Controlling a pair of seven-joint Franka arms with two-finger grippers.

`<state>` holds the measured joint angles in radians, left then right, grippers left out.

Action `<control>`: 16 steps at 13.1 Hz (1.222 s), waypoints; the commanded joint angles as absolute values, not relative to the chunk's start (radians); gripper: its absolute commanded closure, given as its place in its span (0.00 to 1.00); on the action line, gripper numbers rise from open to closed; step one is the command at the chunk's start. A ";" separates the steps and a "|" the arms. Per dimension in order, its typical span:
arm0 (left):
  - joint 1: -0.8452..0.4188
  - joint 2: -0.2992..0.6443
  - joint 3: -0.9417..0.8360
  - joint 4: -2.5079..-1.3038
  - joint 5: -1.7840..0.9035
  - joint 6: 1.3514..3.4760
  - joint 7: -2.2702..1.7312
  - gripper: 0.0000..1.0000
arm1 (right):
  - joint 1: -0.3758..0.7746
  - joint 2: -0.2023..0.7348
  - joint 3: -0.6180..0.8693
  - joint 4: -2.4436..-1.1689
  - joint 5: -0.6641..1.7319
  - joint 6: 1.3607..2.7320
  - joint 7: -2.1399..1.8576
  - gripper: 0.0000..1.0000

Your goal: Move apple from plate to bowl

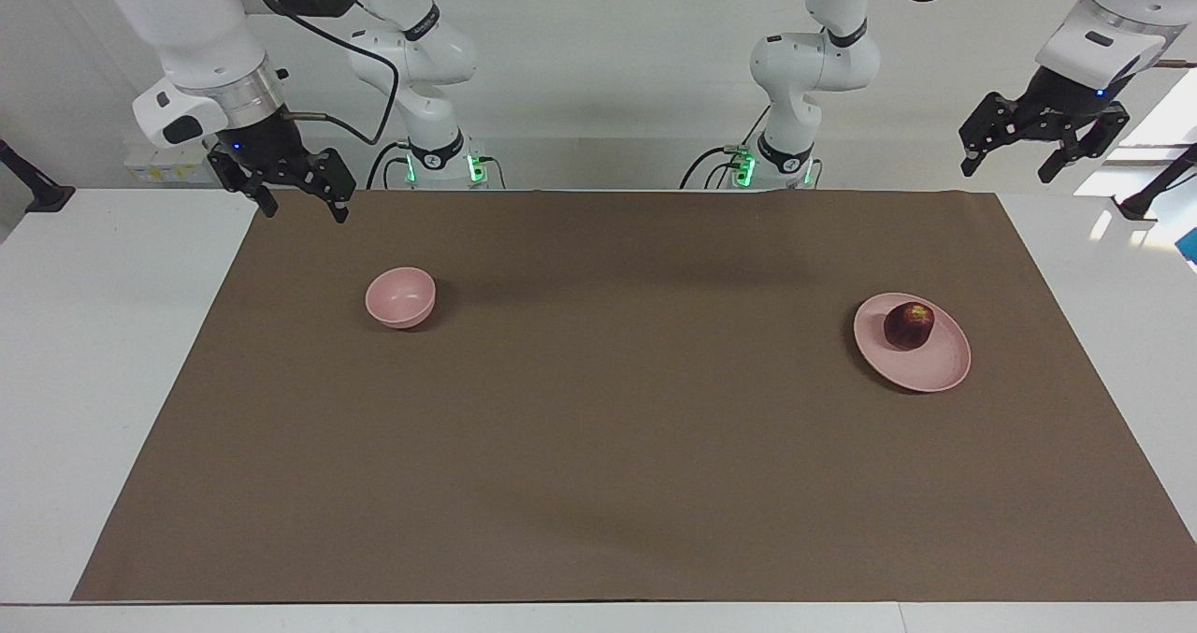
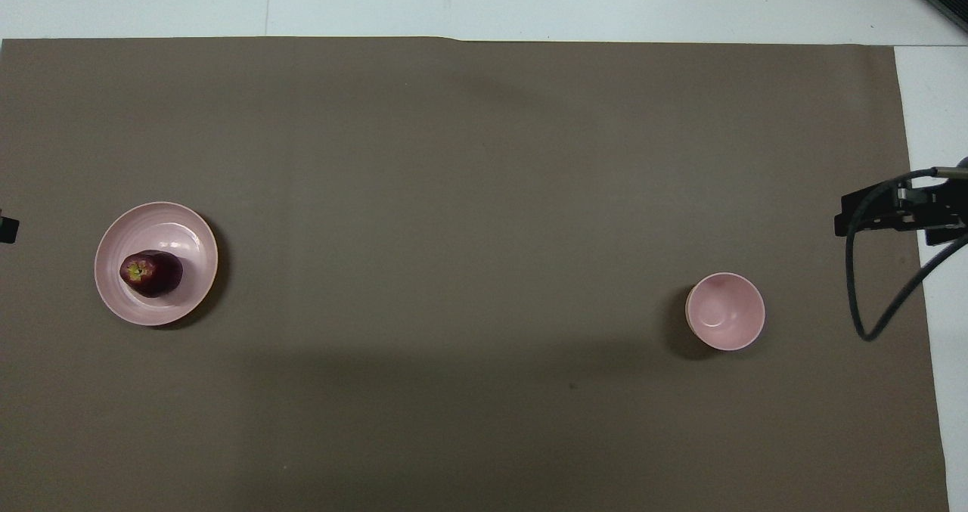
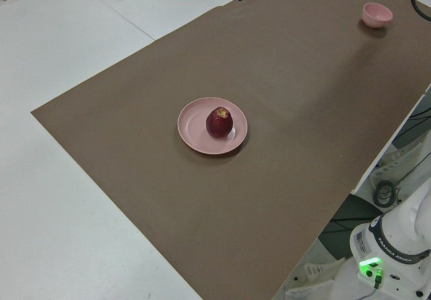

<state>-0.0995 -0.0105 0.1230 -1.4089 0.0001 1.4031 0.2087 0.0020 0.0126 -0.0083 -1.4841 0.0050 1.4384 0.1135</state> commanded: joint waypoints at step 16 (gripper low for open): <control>-0.109 -0.092 0.118 -1.542 -0.014 1.479 0.216 0.00 | -0.008 -0.044 0.000 -1.551 0.014 1.434 0.109 0.00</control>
